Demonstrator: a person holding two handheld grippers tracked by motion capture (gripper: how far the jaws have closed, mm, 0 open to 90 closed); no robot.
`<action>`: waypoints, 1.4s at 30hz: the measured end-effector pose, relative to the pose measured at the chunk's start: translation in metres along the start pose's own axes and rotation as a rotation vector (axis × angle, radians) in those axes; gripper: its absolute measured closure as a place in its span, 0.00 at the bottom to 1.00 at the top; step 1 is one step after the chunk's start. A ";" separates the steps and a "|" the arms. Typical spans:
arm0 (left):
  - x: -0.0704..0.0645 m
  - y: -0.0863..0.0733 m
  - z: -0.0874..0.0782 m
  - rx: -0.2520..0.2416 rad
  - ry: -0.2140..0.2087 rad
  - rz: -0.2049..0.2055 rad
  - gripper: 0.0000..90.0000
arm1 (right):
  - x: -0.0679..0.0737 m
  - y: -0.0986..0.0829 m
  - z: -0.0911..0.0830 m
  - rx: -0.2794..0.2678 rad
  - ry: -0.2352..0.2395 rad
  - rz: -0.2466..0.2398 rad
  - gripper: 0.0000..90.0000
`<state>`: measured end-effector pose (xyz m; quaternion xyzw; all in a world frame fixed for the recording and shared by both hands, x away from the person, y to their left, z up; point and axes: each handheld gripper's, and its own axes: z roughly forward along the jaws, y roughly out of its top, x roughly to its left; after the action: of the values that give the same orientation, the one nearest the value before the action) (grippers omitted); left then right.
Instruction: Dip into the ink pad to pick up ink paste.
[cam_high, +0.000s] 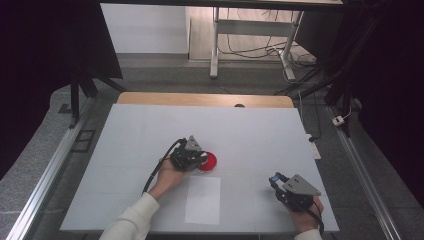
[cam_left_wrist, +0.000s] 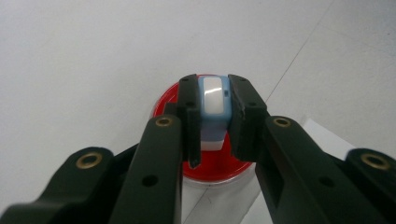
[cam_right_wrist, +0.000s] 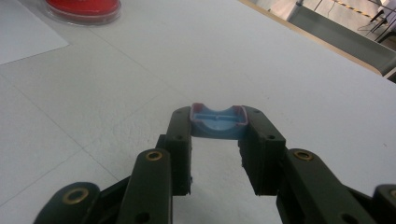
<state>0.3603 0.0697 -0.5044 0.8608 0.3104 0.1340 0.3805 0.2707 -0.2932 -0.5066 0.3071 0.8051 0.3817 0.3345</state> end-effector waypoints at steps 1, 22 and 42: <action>0.000 0.000 0.000 0.000 -0.001 0.000 0.84 | 0.000 0.000 0.000 0.001 -0.001 0.004 0.72; 0.000 0.000 -0.001 0.001 0.004 0.018 0.84 | 0.000 0.000 -0.001 -0.002 0.002 0.003 0.72; 0.009 0.009 -0.035 -0.126 -0.039 -0.038 0.84 | -0.001 0.000 -0.001 -0.006 -0.002 0.006 0.72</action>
<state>0.3547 0.0909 -0.4743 0.8315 0.3099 0.1293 0.4425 0.2701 -0.2946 -0.5058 0.3090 0.8025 0.3849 0.3352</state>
